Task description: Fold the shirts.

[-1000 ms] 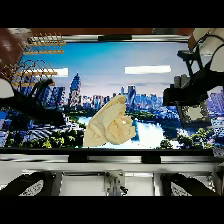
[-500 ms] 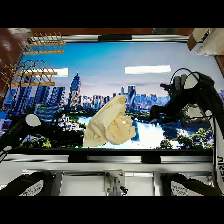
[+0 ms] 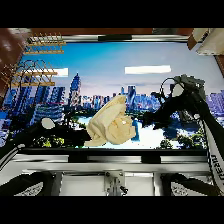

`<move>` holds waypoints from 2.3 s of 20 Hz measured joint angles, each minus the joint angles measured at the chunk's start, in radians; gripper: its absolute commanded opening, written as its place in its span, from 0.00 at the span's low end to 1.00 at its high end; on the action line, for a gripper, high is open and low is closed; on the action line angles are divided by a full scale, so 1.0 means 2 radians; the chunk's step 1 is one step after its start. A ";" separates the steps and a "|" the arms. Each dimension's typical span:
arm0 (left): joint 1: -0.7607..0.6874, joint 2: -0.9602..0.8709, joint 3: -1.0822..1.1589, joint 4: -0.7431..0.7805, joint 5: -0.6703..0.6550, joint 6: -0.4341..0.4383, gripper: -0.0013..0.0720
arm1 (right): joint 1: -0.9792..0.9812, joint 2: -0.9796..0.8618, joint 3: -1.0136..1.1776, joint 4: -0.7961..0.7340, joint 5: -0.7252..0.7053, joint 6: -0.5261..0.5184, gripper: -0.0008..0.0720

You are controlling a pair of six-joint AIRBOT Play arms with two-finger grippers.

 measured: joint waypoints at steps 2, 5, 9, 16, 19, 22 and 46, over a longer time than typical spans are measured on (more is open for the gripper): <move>-0.007 -0.003 0.000 0.001 0.012 -0.003 0.08 | 0.002 -0.013 -0.001 0.020 -0.006 0.005 0.93; -0.011 -0.002 0.006 -0.007 0.012 -0.001 0.06 | 0.017 -0.035 -0.002 0.035 -0.022 0.013 0.93; -0.013 0.008 0.012 -0.012 0.007 0.006 0.06 | 0.054 -0.075 -0.002 0.029 -0.044 0.017 0.91; -0.009 0.045 0.025 -0.006 0.011 0.018 0.06 | 0.098 -0.094 -0.001 0.021 -0.060 0.007 0.10; 0.010 0.098 0.075 0.039 0.007 0.021 0.06 | 0.102 -0.027 0.022 0.004 -0.051 -0.005 0.10; 0.045 0.172 0.183 0.093 -0.002 0.022 0.06 | 0.104 0.074 0.092 -0.037 -0.051 -0.010 0.10; 0.171 0.242 0.484 0.128 -0.098 0.034 0.06 | 0.105 0.176 0.325 -0.134 -0.637 0.062 0.10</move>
